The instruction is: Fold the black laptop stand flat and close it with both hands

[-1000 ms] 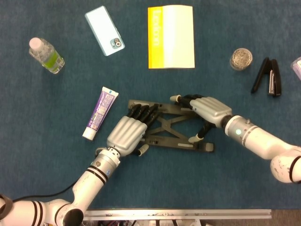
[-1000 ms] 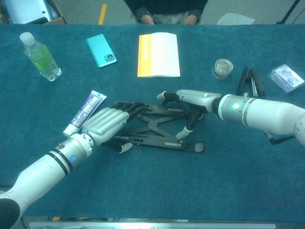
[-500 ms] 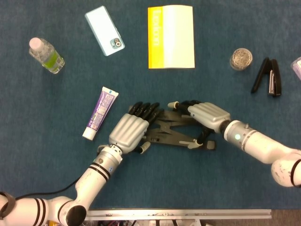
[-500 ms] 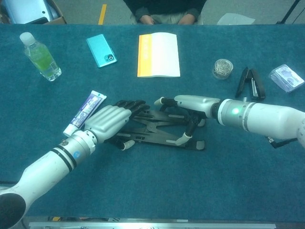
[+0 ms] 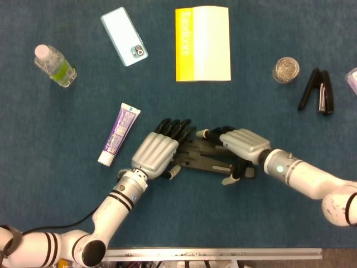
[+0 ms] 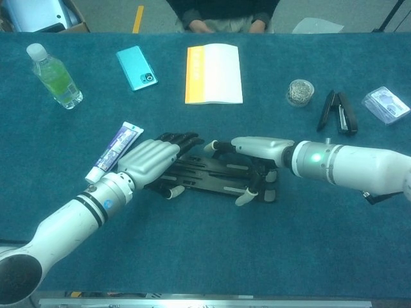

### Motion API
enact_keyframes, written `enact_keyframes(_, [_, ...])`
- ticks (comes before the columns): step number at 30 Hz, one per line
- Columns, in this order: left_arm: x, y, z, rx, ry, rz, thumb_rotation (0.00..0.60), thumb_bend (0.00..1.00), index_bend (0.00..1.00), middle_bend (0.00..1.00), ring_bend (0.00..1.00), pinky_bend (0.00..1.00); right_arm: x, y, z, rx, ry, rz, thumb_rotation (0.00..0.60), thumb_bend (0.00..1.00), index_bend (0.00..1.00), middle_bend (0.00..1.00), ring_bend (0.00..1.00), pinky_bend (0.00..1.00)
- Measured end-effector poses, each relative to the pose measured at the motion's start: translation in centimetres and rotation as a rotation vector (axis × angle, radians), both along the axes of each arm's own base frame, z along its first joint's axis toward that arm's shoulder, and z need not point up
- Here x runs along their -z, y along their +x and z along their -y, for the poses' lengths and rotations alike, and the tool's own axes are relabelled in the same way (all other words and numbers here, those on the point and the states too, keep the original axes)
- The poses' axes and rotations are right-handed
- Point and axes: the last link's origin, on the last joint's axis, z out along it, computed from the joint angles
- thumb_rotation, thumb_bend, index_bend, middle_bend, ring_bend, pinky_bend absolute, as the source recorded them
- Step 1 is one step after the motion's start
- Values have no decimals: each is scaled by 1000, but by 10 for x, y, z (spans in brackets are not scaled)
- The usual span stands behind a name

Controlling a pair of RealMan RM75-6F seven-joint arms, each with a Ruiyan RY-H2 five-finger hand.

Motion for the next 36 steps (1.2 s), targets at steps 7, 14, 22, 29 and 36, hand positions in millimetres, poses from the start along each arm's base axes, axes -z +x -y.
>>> enact_keyframes(7, [3, 2, -2, -4, -2, 3, 600, 305, 0, 0, 0, 0, 1, 4, -5, -13, 18, 5, 600, 0, 0, 154, 67, 83])
enact_keyframes(14, [4, 4, -3, -2, -1, 1, 600, 305, 0, 0, 0, 0, 1, 8, -9, -28, 29, 12, 600, 0, 0, 154, 67, 83])
enact_keyframes(22, [-10, -4, -7, -1, 25, -30, 600, 305, 0, 0, 0, 0, -13, 5, 3, -21, -30, 14, 600, 0, 0, 154, 62, 83])
enact_keyframes(29, [-40, -16, -14, -18, 71, -41, 600, 305, 0, 0, 0, 0, -39, -5, 13, 5, -114, 22, 600, 0, 0, 154, 61, 83])
enact_keyframes(36, [-87, -40, -28, -70, 163, -24, 600, 306, 0, 0, 0, 0, -74, -24, 21, 43, -260, 23, 600, 0, 0, 154, 61, 83])
